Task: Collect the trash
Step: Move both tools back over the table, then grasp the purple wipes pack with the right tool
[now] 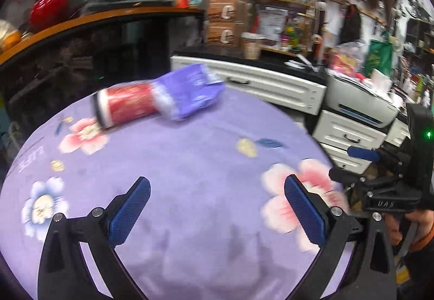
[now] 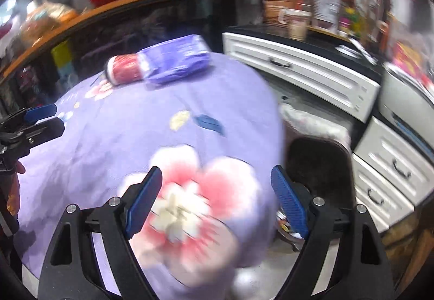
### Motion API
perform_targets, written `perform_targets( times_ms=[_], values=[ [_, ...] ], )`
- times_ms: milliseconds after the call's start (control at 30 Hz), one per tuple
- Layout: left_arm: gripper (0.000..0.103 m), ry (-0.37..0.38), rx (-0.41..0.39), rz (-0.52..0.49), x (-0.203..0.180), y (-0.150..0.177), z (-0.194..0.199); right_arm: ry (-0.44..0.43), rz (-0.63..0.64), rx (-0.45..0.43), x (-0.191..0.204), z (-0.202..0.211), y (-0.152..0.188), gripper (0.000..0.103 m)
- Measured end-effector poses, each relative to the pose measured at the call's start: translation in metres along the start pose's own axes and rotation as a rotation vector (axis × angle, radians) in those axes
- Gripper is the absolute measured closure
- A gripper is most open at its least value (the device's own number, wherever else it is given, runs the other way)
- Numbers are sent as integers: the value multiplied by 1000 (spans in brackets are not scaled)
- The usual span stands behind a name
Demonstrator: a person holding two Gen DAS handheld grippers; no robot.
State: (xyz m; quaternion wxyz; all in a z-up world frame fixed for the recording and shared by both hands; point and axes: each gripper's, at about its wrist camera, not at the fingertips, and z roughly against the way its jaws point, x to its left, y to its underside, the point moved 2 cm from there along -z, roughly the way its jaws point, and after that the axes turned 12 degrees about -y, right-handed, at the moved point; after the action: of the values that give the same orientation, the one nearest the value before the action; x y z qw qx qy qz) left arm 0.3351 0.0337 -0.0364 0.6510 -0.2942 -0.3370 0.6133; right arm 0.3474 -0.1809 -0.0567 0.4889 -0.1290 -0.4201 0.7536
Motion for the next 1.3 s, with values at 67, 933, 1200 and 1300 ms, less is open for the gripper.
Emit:
perform_targets(
  times_ms=[67, 933, 1200, 1300],
  values=[
    [5, -16, -2, 28, 20, 3, -1, -9, 47, 22, 19, -17, -15, 21],
    [5, -133, 22, 101, 141, 26, -18, 265, 328, 155, 116, -249, -158, 40],
    [5, -115, 34, 89, 135, 28, -25, 288, 321, 150, 97, -241, -152, 88],
    [5, -110, 31, 77, 132, 25, -25, 241, 291, 120, 88, -220, -151, 90]
  ],
)
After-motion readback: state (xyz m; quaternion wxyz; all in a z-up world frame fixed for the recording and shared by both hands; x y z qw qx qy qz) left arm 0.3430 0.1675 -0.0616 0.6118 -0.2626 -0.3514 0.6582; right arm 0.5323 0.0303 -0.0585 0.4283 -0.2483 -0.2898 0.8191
